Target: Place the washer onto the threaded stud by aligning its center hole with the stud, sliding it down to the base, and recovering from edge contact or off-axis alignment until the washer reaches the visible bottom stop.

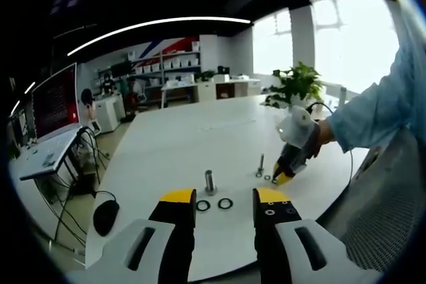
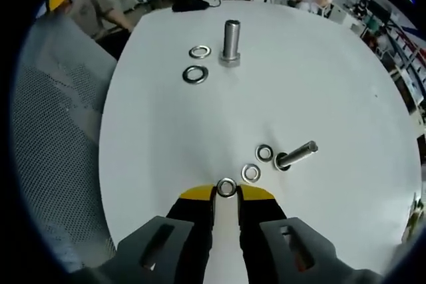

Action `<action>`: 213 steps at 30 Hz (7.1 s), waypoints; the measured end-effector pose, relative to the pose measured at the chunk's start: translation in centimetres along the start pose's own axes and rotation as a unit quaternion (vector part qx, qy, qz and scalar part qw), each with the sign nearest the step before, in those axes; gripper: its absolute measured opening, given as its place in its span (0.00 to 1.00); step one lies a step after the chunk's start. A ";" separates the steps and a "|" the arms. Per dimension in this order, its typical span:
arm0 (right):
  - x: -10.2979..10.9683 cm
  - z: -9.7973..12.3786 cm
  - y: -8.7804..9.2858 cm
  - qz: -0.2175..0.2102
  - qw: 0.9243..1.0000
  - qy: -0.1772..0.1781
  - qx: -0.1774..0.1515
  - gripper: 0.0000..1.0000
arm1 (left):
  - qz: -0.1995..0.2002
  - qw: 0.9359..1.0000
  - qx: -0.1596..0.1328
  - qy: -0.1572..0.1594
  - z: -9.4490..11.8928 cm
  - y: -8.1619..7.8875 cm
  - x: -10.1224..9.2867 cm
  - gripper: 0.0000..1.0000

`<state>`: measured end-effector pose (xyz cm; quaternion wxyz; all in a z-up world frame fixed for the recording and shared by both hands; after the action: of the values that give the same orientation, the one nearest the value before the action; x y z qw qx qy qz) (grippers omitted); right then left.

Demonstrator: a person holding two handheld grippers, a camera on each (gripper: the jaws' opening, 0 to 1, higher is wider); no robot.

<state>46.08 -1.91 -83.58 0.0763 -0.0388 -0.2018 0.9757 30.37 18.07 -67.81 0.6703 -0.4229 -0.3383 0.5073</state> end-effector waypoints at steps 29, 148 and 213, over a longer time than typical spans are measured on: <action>-2.3 3.5 -1.4 -0.034 0.998 0.030 -0.038 0.15 | 0.000 1.000 -0.002 0.000 0.0 0.0 0.0 0.32; -2.2 -0.8 -1.1 -0.064 0.998 0.013 -0.007 0.16 | 0.001 1.000 0.006 0.000 -0.1 0.3 0.1 0.31; -3.9 4.4 -4.2 -0.048 0.992 0.066 -0.098 0.15 | 0.004 1.000 0.001 -0.001 0.0 0.0 0.0 0.29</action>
<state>50.02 -0.43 -77.67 0.1315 -0.1003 -0.2927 0.9418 30.36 18.12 -67.80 0.6682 -0.4237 -0.3366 0.5105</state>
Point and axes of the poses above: the point that each gripper's makers call its tool centre point, and the gripper's own axes: z roughly backward along the fingers, x roughly to its left, y roughly out of its underside, the point moved 4 cm from there along z, roughly backward along the fingers, and after that the axes turned 2 degrees about x, right-handed, at the moved point
